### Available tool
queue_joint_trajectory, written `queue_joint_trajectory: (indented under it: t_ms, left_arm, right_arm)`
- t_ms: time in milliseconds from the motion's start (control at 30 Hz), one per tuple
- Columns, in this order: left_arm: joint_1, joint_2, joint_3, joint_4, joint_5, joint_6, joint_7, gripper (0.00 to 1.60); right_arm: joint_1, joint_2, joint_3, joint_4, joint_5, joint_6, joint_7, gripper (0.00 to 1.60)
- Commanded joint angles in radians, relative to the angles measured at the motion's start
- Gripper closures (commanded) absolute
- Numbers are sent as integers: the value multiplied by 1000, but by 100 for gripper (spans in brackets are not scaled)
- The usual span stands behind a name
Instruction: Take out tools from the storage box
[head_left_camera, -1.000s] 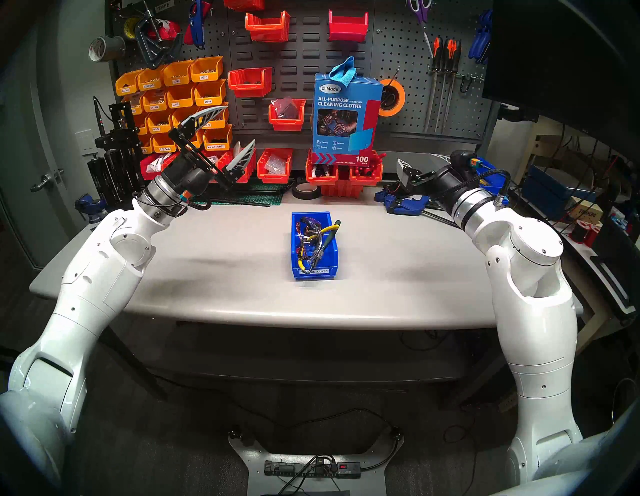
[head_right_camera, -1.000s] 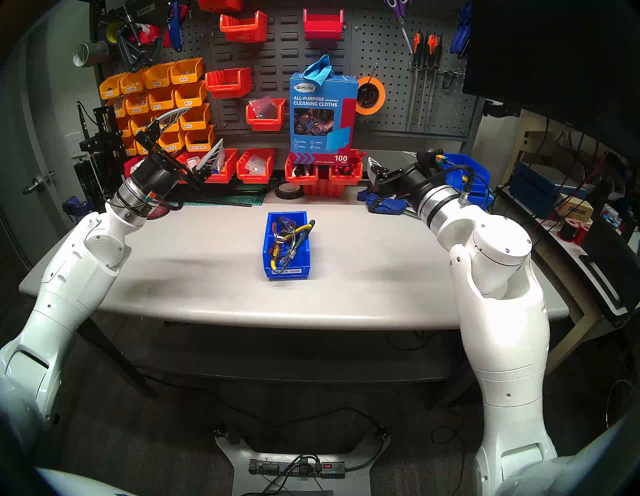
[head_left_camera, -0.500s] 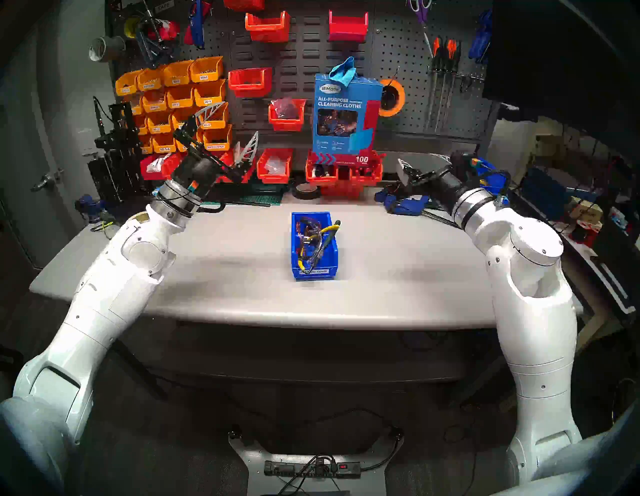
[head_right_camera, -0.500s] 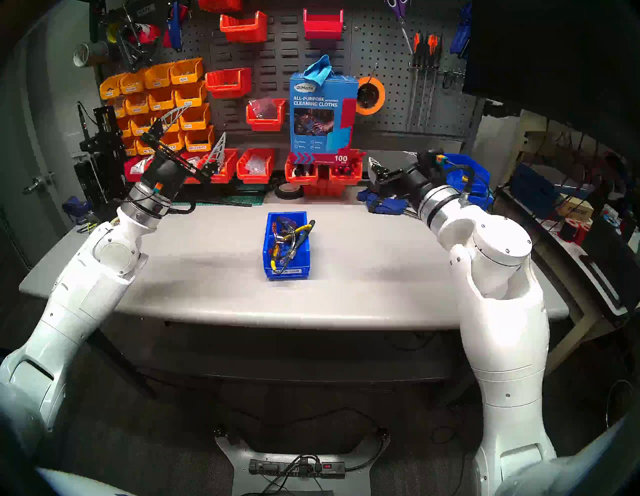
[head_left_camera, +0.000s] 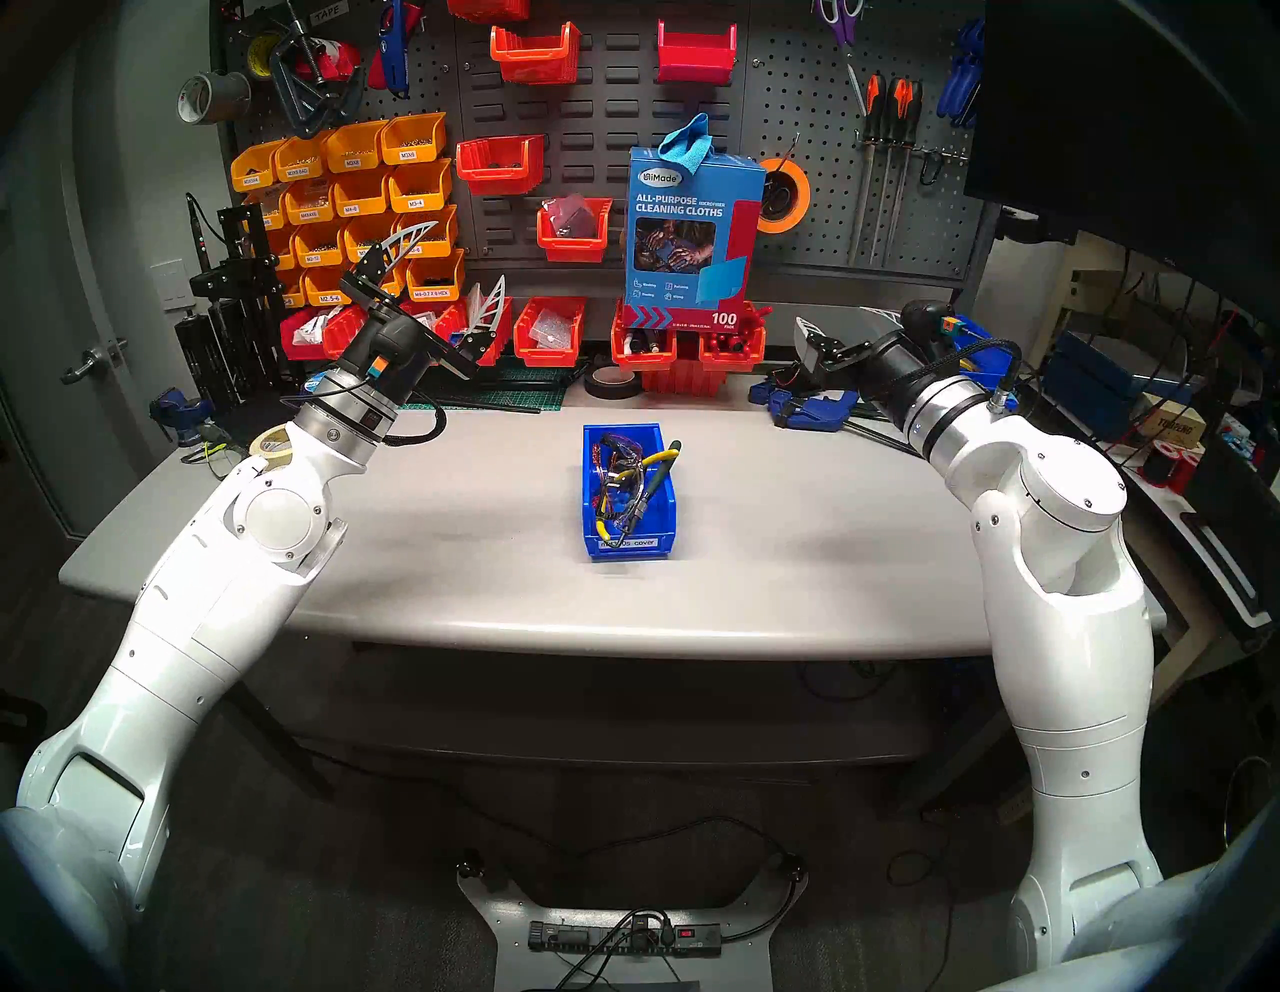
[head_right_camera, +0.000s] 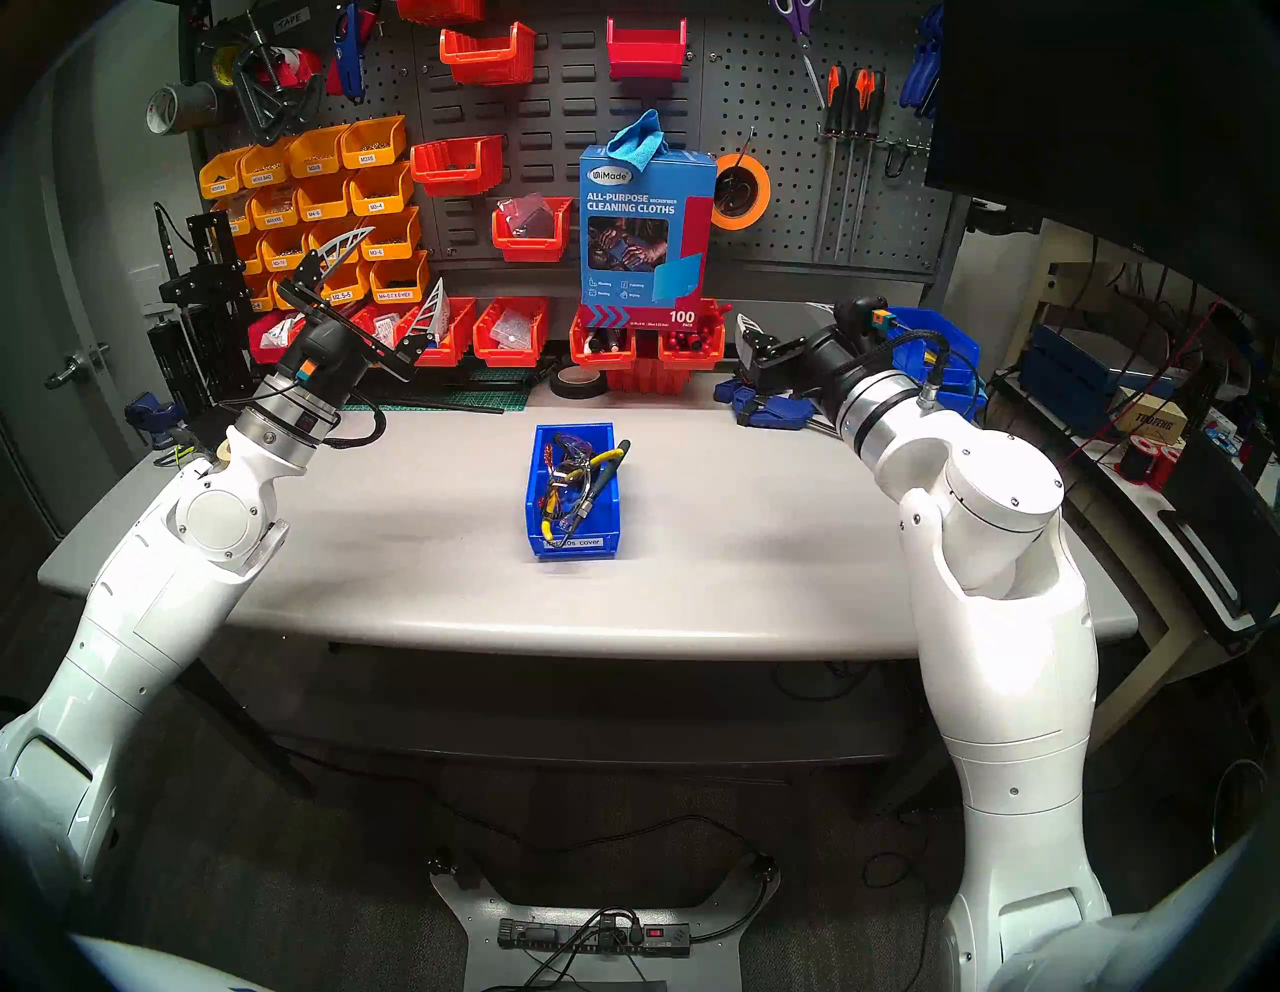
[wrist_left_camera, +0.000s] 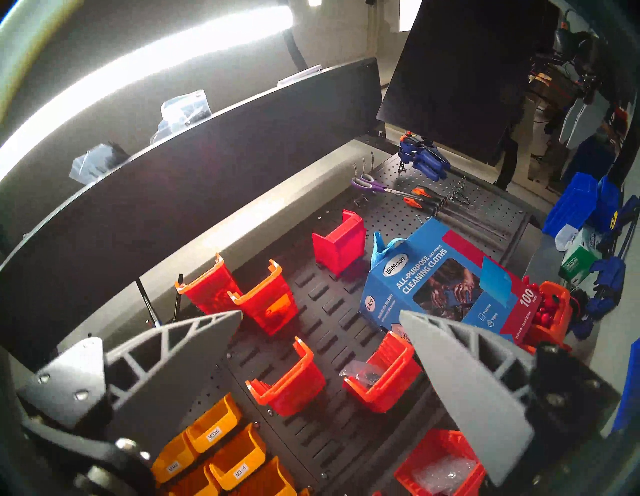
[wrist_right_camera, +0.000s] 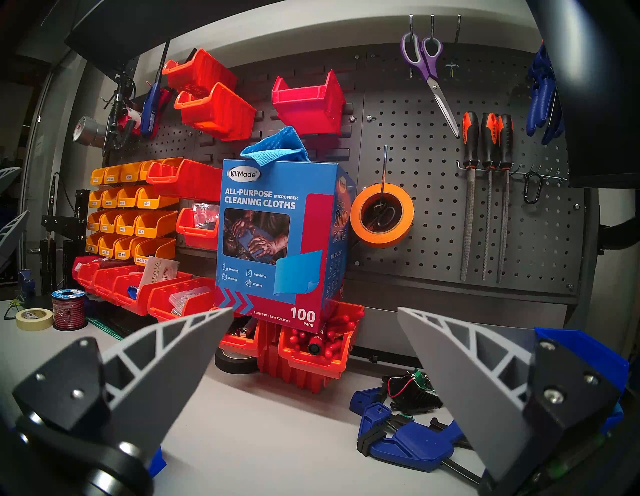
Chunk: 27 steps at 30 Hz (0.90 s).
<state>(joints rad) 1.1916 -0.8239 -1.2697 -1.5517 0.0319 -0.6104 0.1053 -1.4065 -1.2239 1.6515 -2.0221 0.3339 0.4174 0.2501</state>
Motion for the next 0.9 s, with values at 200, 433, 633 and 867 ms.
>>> queue_joint_trajectory:
  t_ms: [200,433,633,867]
  left_arm:
    - [-6,88,-10,-61,-222,39,-166,0]
    - [-38,140,-3,-15,-269,-36,-308,0]
    - [-78,162,19,30,-321,-102,-430,0]
    - [-131,138,43,95,-306,-209,-520,0]
  right_arm:
    - [7,0,4,-12,-2,3,1,0]
    - [7,-2,5,-12,-4,3,3,0]
    - [7,-4,6,-12,-6,3,5,0]
    - [8,-6,7,-12,-9,4,7,0]
